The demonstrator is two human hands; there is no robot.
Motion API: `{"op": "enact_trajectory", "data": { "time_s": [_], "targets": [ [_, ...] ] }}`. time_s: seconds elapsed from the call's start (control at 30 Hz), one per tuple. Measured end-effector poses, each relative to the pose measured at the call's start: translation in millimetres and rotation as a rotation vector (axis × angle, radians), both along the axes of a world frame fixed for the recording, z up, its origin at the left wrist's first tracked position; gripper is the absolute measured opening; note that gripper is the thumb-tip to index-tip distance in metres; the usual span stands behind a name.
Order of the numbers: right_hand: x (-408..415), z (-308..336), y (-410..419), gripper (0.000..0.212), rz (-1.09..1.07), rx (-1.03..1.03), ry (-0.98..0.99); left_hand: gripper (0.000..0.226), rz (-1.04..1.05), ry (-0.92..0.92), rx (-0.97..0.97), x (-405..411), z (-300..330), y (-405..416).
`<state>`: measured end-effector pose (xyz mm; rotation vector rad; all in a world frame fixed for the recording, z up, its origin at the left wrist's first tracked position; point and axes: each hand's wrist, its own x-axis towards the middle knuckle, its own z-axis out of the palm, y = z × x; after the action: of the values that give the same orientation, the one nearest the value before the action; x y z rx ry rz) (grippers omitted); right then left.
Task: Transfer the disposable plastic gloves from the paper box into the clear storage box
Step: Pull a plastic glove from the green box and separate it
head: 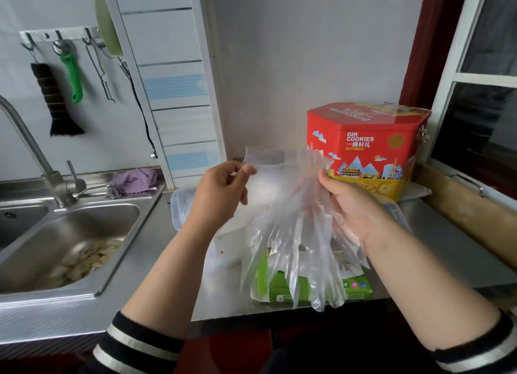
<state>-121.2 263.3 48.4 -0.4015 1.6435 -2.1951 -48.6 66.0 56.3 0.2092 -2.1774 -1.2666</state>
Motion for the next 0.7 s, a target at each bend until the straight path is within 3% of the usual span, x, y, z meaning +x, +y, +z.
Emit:
{"op": "enact_trajectory", "data": {
  "time_s": [0.17, 0.3, 0.37, 0.43, 0.5, 0.6, 0.7],
  "targets": [
    [-16, 6, -3, 0.025, -0.036, -0.059, -0.175, 0.02, 0.082, 0.01, 0.085, 3, 2, -23],
    [-34, 31, -9, 0.024, -0.212, -0.163, -0.064, 0.021, 0.164, 0.063, 0.178, 14, 0, -46],
    [-41, 51, -19, 0.02, -0.421, -0.206, 0.142, 0.022, 0.207, 0.127, 0.209, 22, -4, -59],
    [-40, 72, -37, 0.033, -0.641, -0.136, 0.486, 0.023, 0.257, 0.196, 0.237, 33, -9, -72],
    [-31, 87, -61, 0.039, -0.707, -0.094, 0.841, 0.024, 0.309, 0.252, 0.283, 44, -14, -84],
    [-17, 74, -108, 0.03, -0.633, 0.061, 1.243, 0.025, 0.388, 0.342, 0.365, 67, -16, -105],
    [-16, 32, -154, 0.032, -0.401, 0.473, 1.538, 0.022, 0.449, 0.421, 0.419, 93, -15, -123]
  ]
}}
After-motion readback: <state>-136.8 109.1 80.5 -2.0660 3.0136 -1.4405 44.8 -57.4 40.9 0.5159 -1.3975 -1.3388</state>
